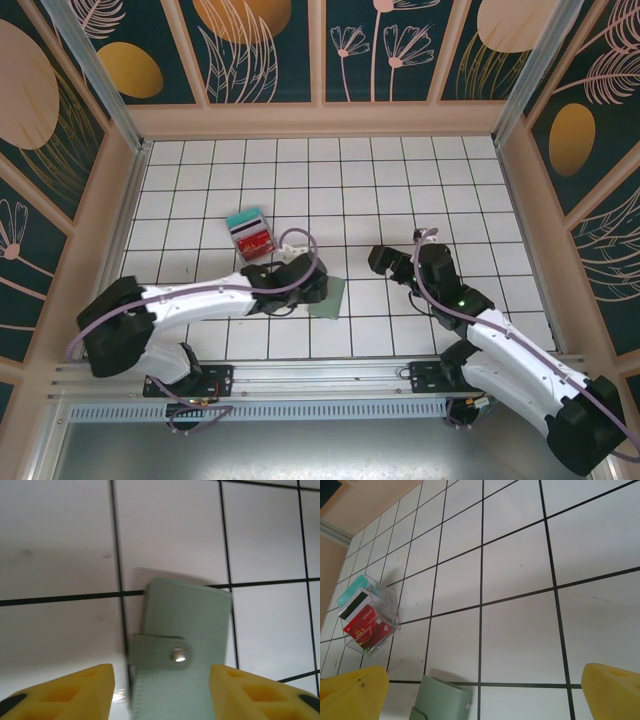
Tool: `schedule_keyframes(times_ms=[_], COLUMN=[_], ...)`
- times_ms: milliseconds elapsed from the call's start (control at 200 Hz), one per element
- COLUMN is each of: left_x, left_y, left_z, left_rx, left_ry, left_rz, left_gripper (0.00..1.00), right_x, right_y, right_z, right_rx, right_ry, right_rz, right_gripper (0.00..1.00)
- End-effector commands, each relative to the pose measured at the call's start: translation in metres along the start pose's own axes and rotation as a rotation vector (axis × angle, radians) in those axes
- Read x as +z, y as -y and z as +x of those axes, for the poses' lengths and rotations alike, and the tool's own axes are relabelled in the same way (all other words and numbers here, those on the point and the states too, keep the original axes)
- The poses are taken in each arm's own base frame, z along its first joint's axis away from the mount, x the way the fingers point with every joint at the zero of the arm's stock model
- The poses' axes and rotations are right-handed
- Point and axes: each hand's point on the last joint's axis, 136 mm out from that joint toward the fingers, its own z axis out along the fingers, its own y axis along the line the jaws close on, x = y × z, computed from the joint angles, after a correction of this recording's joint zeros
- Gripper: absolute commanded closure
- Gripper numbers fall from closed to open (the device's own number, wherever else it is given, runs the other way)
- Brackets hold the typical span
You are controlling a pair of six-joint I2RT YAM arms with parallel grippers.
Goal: Take the credit cards out of the card holder
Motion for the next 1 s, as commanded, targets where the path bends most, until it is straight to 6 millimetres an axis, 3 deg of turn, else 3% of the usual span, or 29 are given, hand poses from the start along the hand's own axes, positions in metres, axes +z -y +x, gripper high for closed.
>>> schedule_keyframes(times_ms=[0,180,350,791,836,956,996], left_x=[0.009,0.021,0.032,0.052,0.054,0.055,0.054], left_y=[-0.002,0.013,-0.001,-0.008,-0.01,-0.014,-0.014], left_z=[0.005,0.011,0.022,0.029,0.03,0.03,0.029], left_rx=[0.07,0.146,0.178,0.273,0.281,0.289,0.29], left_ry=[-0.03,-0.067,-0.108,-0.152,-0.158,-0.165,-0.16], left_rz=[-0.105,-0.146,-0.215,-0.289,-0.302,-0.331,-0.333], left_gripper=[0.54,0.62,0.63,0.62,0.66,0.88,0.91], right_x=[-0.003,-0.007,-0.008,-0.003,-0.002,0.002,0.003], right_y=[0.007,0.008,0.009,0.007,0.006,0.001,-0.002], right_z=[0.004,0.004,0.005,0.011,0.013,0.016,0.019], right_rx=[0.017,0.013,0.018,0.022,0.02,0.013,0.009], right_ry=[0.005,0.008,0.011,-0.013,-0.022,-0.044,-0.057], right_rz=[0.022,0.024,0.024,0.015,0.012,-0.01,-0.023], right_gripper=[0.01,0.01,0.01,0.01,0.01,0.01,0.01])
